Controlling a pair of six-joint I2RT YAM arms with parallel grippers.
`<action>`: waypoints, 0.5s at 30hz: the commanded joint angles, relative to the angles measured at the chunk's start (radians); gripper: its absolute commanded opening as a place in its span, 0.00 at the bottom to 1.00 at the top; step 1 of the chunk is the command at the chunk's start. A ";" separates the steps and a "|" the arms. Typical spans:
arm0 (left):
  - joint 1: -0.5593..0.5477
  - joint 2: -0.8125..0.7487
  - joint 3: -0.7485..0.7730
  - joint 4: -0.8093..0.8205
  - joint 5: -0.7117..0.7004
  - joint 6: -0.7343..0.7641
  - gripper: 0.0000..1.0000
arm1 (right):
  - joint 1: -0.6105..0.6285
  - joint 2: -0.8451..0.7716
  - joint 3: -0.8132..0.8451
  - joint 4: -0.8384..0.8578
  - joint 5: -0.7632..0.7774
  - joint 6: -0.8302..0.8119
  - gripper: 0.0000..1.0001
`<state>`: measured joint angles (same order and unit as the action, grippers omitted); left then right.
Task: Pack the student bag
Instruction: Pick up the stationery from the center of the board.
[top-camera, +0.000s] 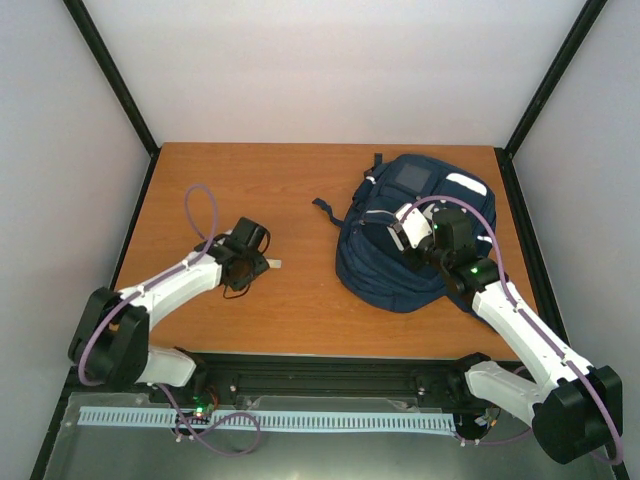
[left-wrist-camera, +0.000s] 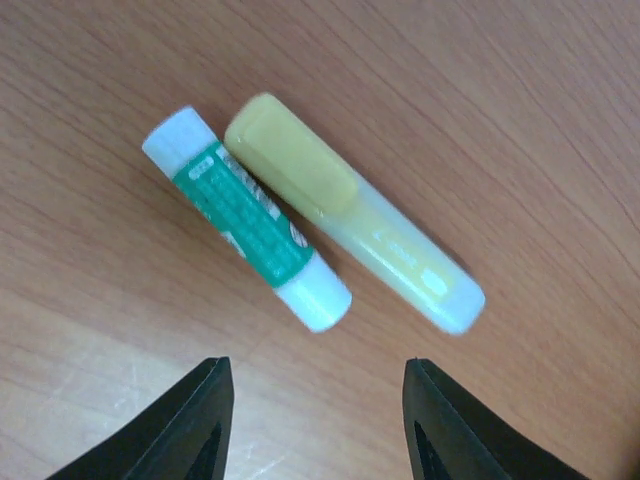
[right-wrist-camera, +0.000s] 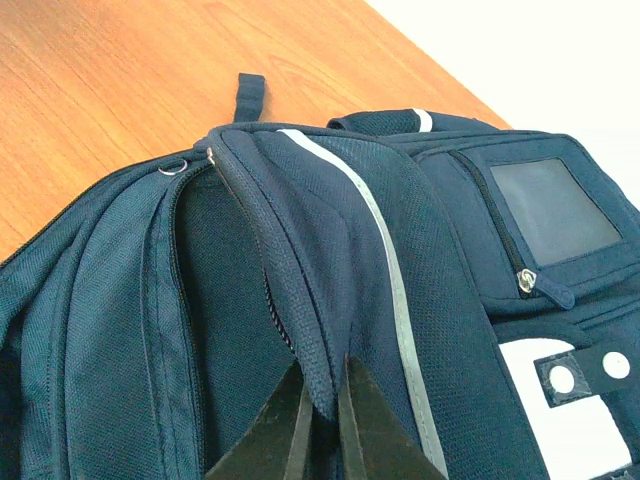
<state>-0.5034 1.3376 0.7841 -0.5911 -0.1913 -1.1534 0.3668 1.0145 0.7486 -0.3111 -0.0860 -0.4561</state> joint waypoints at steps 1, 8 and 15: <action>0.067 0.102 0.096 -0.054 0.046 -0.064 0.49 | 0.000 -0.020 0.017 0.055 -0.038 -0.005 0.03; 0.111 0.258 0.176 -0.056 0.125 -0.067 0.43 | -0.003 -0.020 0.016 0.056 -0.033 -0.008 0.03; 0.114 0.270 0.174 -0.050 0.120 -0.082 0.42 | -0.005 -0.013 0.016 0.055 -0.036 -0.011 0.03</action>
<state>-0.4007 1.6058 0.9249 -0.6247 -0.0776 -1.2098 0.3649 1.0145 0.7486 -0.3119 -0.0864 -0.4664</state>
